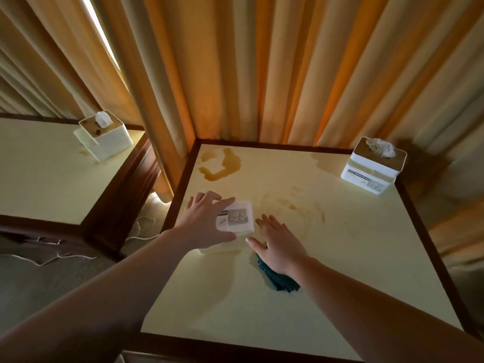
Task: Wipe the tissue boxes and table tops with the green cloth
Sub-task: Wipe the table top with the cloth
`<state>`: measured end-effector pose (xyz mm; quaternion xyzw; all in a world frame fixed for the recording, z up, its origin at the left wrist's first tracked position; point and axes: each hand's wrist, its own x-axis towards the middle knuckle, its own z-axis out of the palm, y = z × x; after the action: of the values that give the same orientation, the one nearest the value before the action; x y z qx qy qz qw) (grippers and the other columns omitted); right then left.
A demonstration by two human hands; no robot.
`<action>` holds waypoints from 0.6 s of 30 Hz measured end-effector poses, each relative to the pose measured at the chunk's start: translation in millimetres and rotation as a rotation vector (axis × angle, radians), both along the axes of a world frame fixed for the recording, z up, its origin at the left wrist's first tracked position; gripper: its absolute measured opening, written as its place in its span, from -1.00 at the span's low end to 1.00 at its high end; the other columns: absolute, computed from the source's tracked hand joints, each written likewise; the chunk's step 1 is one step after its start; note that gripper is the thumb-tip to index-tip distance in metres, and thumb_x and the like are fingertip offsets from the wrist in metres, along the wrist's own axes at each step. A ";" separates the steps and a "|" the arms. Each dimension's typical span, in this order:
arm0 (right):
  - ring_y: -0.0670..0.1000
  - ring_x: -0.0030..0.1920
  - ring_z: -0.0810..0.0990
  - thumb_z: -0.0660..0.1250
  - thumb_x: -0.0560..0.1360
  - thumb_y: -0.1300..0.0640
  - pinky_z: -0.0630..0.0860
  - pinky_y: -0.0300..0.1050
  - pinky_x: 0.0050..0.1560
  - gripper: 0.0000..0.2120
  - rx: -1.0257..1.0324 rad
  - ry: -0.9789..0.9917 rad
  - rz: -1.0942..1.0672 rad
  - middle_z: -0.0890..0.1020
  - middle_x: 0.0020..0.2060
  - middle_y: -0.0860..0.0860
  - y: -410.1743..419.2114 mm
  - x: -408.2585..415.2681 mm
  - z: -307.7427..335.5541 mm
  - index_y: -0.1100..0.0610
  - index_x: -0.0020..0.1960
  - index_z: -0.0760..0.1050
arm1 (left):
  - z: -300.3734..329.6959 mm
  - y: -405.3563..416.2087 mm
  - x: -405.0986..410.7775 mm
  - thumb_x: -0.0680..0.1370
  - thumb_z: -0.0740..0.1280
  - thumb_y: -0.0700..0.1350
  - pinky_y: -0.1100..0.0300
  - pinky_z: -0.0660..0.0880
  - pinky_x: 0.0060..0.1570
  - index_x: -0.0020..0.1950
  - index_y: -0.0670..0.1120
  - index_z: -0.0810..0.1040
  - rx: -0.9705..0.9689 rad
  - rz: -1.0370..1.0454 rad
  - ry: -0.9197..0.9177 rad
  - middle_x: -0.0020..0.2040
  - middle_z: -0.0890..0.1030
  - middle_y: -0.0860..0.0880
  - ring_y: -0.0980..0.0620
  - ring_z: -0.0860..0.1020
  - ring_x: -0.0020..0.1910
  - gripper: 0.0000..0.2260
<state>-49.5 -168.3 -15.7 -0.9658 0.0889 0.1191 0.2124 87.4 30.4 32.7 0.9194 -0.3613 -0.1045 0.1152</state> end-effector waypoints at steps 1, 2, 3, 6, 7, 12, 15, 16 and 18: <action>-0.01 0.67 -0.09 -0.03 0.65 -0.39 -0.06 0.06 0.66 -0.22 0.005 -0.011 0.005 0.01 0.69 -0.01 1.3 1.9 2.2 0.06 0.70 -0.01 | -0.3 4.0 -0.4 0.39 0.43 0.42 -0.09 0.20 0.50 0.63 0.21 0.21 -0.025 0.019 0.013 0.47 0.29 0.07 -0.02 0.20 0.45 -0.12; -0.02 0.67 -0.09 -0.04 0.64 -0.40 -0.05 0.06 0.66 -0.21 0.010 -0.025 0.009 0.02 0.69 -0.01 2.8 3.6 4.7 0.05 0.70 -0.02 | -0.7 8.1 -0.7 0.39 0.42 0.43 -0.09 0.23 0.50 0.63 0.18 0.20 -0.049 0.048 0.030 0.47 0.29 0.07 -0.02 0.20 0.44 -0.11; -0.03 0.67 -0.08 -0.05 0.64 -0.41 -0.04 0.06 0.66 -0.21 0.016 -0.036 0.009 0.03 0.69 -0.02 4.9 5.8 7.3 0.04 0.70 -0.04 | -1.1 12.8 -0.3 0.40 0.41 0.43 -0.10 0.27 0.49 0.63 0.15 0.19 -0.071 0.083 0.040 0.47 0.30 0.07 -0.02 0.21 0.43 -0.11; -0.04 0.67 -0.04 -0.05 0.63 -0.41 0.01 0.04 0.66 -0.21 0.065 -0.066 -0.036 0.07 0.68 -0.05 8.3 9.8 14.0 0.03 0.70 -0.02 | -1.7 22.3 -1.5 0.43 0.39 0.43 -0.13 0.33 0.47 0.63 0.12 0.18 -0.102 0.200 0.061 0.49 0.28 0.05 -0.04 0.23 0.45 -0.13; -0.03 0.66 0.01 -0.05 0.63 -0.42 0.06 0.04 0.64 -0.21 0.088 -0.081 -0.063 0.12 0.67 -0.05 9.8 11.2 16.7 0.03 0.69 0.02 | -2.7 25.6 -2.0 0.43 0.38 0.43 -0.14 0.34 0.45 0.63 0.11 0.18 -0.099 0.244 0.069 0.49 0.28 0.03 -0.06 0.24 0.46 -0.13; 0.00 0.16 0.61 -0.01 0.60 -0.48 0.60 0.07 0.13 -0.36 0.207 -0.172 -0.214 0.64 0.16 -0.07 13.8 23.1 15.0 -0.04 0.37 0.44 | -14.3 34.4 -0.8 0.27 0.23 0.64 -0.04 0.59 0.14 0.43 0.00 0.35 -0.018 0.423 0.268 0.25 0.55 -0.02 -0.06 0.57 0.17 -0.05; -0.07 -0.17 0.66 0.10 0.53 -0.55 0.64 0.06 -0.11 -0.39 0.321 -0.173 -0.263 0.69 -0.14 -0.07 18.1 29.3 15.5 -0.05 0.16 0.50 | -19.2 32.9 -1.1 0.24 0.22 0.64 0.15 0.60 -0.14 0.30 0.12 0.50 -0.074 0.433 0.357 0.02 0.65 0.14 0.12 0.62 -0.08 -0.17; -0.10 -0.23 0.65 0.14 0.52 -0.53 0.64 0.03 -0.16 -0.42 0.334 -0.188 -0.269 0.68 -0.19 -0.07 19.5 31.0 16.3 -0.06 0.16 0.51 | -19.5 32.2 -1.2 0.24 0.22 0.64 0.18 0.57 -0.20 0.28 0.17 0.52 -0.093 0.436 0.352 -0.01 0.66 0.17 0.15 0.62 -0.12 -0.21; -0.10 -0.29 0.63 0.20 0.53 -0.50 0.62 -0.02 -0.24 -0.46 0.331 -0.220 -0.271 0.67 -0.24 -0.07 22.6 33.8 18.7 -0.09 0.20 0.51 | -19.0 30.5 -0.6 0.24 0.23 0.63 0.21 0.55 -0.23 0.29 0.20 0.51 -0.127 0.443 0.326 -0.01 0.66 0.19 0.16 0.61 -0.12 -0.22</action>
<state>-15.7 -145.8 3.1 -0.9043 0.1730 -0.0034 0.3903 86.8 60.9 13.7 0.9378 -0.1342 -0.2005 0.2495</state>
